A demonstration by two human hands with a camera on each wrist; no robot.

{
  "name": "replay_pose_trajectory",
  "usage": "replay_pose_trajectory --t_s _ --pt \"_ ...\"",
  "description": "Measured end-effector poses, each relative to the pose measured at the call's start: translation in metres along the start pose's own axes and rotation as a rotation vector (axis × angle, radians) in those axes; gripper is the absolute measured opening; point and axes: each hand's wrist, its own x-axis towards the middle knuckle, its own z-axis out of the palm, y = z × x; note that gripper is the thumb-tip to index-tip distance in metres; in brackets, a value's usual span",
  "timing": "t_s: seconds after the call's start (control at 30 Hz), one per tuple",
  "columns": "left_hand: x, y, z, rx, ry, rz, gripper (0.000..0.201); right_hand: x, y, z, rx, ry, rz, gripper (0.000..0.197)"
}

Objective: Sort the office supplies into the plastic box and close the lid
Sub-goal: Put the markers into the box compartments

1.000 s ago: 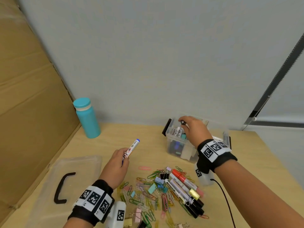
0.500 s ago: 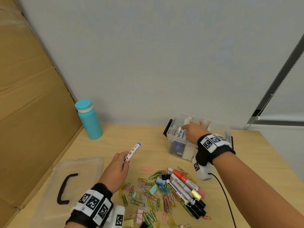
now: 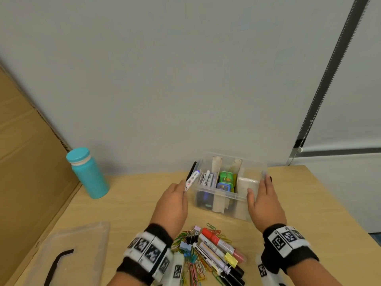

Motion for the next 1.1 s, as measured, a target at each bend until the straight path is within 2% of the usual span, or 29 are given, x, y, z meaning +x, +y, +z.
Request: replay_pose_trajectory --t_s 0.07,0.13,0.23,0.4,0.47,0.53,0.63,0.77,0.83,0.9,1.03,1.1 --pt "0.029 0.018 0.007 0.12 -0.031 -0.01 0.045 0.001 -0.001 0.002 -0.023 0.017 0.001 0.066" --pt "0.056 0.036 0.018 0.311 -0.134 -0.022 0.044 0.0 0.0 0.003 -0.041 0.024 -0.004 0.066" --pt "0.088 0.057 0.035 0.517 -0.296 -0.015 0.031 -0.001 0.0 0.003 -0.052 0.04 -0.016 0.066" --pt "0.126 0.055 0.063 0.492 -0.562 -0.062 0.032 -0.001 0.0 0.003 -0.059 0.049 -0.015 0.064" --pt "0.131 0.052 0.068 0.439 -0.625 -0.082 0.033 -0.002 0.001 0.004 -0.059 0.057 -0.017 0.063" --pt "0.13 0.047 0.068 0.332 -0.596 -0.098 0.031 -0.002 0.002 0.005 -0.058 0.064 -0.027 0.063" --pt "0.114 0.036 0.056 0.094 -0.398 -0.089 0.035 -0.001 0.003 0.006 -0.064 0.063 -0.035 0.063" --pt "0.07 0.018 0.036 -0.148 -0.086 0.071 0.035 -0.001 0.002 0.005 -0.049 0.06 -0.027 0.062" --pt "0.045 0.009 0.028 -0.186 -0.007 0.136 0.028 -0.001 0.003 0.004 -0.063 0.047 -0.021 0.061" --pt "0.019 0.002 0.024 -0.172 -0.031 0.153 0.022 -0.001 0.002 0.002 -0.069 0.034 -0.016 0.059" --pt "-0.025 -0.01 0.032 -0.037 -0.251 0.186 0.017 -0.007 -0.004 -0.007 -0.035 -0.019 -0.022 0.054" --pt "-0.041 -0.012 0.039 0.01 -0.362 0.214 0.017 -0.021 -0.011 -0.017 -0.001 0.074 -0.11 0.049"
